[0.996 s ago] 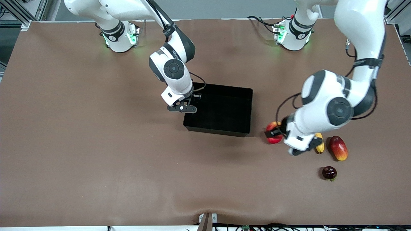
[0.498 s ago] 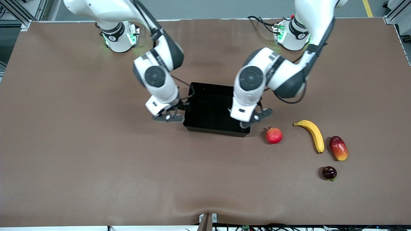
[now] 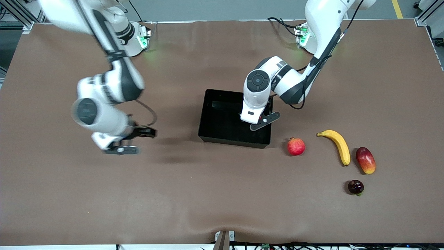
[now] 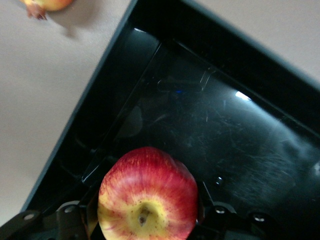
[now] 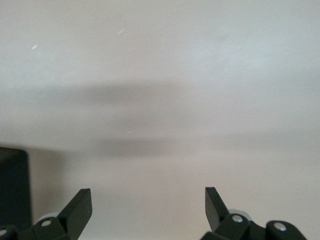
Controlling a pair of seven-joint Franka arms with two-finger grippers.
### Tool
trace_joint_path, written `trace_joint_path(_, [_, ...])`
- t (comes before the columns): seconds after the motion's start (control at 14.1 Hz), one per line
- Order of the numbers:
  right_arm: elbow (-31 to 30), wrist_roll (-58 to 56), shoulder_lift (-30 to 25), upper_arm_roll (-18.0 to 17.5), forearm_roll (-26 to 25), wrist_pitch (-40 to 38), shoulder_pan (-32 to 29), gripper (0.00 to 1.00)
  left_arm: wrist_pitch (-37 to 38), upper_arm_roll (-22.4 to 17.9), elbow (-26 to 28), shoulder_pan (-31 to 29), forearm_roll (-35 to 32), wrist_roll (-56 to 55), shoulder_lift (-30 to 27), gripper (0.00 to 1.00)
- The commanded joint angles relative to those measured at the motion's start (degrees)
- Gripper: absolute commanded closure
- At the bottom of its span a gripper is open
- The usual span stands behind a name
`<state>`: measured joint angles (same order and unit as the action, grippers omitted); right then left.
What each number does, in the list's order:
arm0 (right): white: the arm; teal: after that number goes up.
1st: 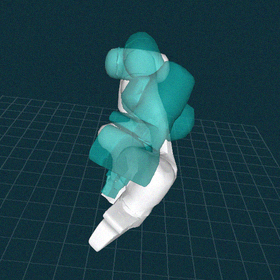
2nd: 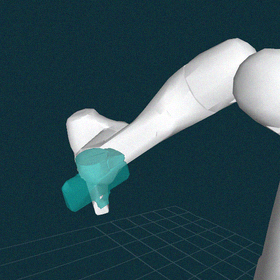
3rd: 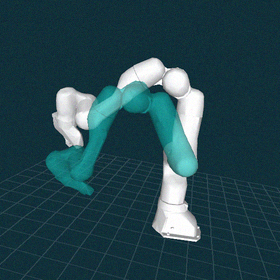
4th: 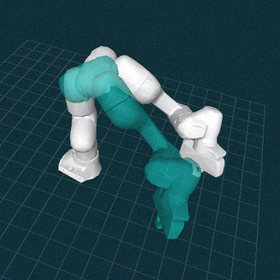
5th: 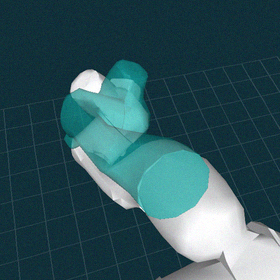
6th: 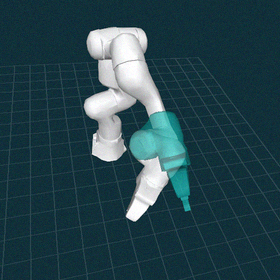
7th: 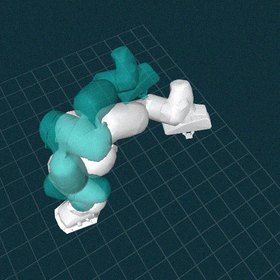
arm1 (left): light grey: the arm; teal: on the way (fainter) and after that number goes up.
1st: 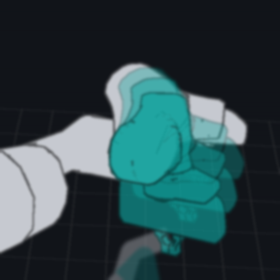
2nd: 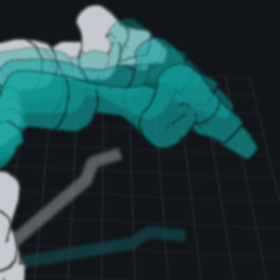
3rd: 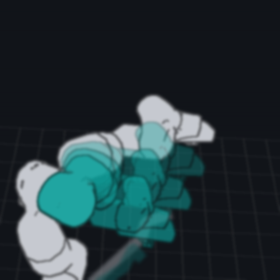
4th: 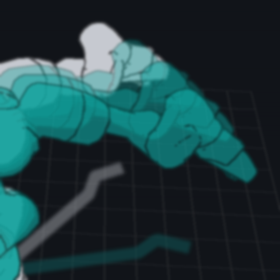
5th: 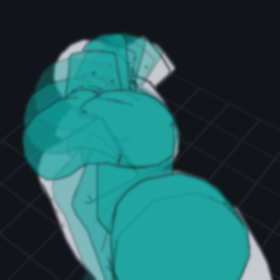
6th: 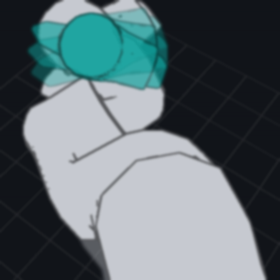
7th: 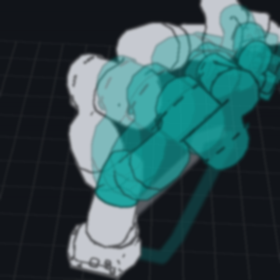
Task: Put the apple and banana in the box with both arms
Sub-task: 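Carry the apple over the tray while the right gripper releases the tray and withdraws, then lower the apple into the tray and open the left gripper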
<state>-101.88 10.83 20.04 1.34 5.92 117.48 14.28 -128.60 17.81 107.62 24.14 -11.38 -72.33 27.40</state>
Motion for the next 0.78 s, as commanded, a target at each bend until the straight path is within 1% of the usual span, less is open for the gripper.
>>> trace_joint_path(0.0, [-1.13, -4.06, -6.31, -0.99, -0.47, -2.86, -4.16, 0.0, -6.55, -0.14, 4.87, 0.3, -2.77, -2.64, -1.47, 1.0])
trace_joint_path(0.07, [-0.95, -4.07, -8.16, -0.99, -1.6, -4.44, -5.57, 0.0, -8.66, -0.14, 5.83, 0.3, -2.77, -2.73, -1.12, 1.0])
trace_joint_path(0.21, [-0.95, -4.15, -11.59, -0.99, -5.46, -6.82, -8.64, 0.0, -12.36, -0.23, 7.51, 0.12, -2.77, -2.73, -0.51, 1.0])
trace_joint_path(0.28, [-0.95, -4.24, -12.91, -1.08, -6.44, -8.13, -10.4, 0.0, -14.03, -0.23, 8.3, 0.03, -2.77, -2.73, -0.15, 1.0])
trace_joint_path(0.43, [-0.86, -4.07, -15.81, -1.08, -6.45, -11.73, -13.22, 0.0, -15.62, -0.31, 8.57, -0.23, -2.77, -2.73, 1.08, 1.0])
trace_joint_path(0.5, [-0.78, -4.07, -17.22, -0.99, -6.45, -13.58, -13.75, 0.0, -15.63, -0.32, 8.4, -0.23, -2.77, -2.73, 1.34, 0.89])
trace_joint_path(0.57, [-0.17, -4.07, -18.45, -0.9, -6.45, -15.86, -14.28, 0.0, -15.63, -0.32, 8.39, -0.32, -2.77, -2.73, 1.34, 0.34])
trace_joint_path(0.64, [1.58, -4.07, -18.72, -1.34, -6.27, -19.1, -15.33, 0.0, -15.63, -0.4, 8.39, -0.67, -2.77, -2.73, 1.26, 0.0])
trace_joint_path(0.71, [4.64, -4.15, -18.55, -1.17, -5.75, -22.52, -16.03, 0.0, -15.54, -0.4, 8.39, -1.1, -2.85, -2.73, 1.17, 0.0])
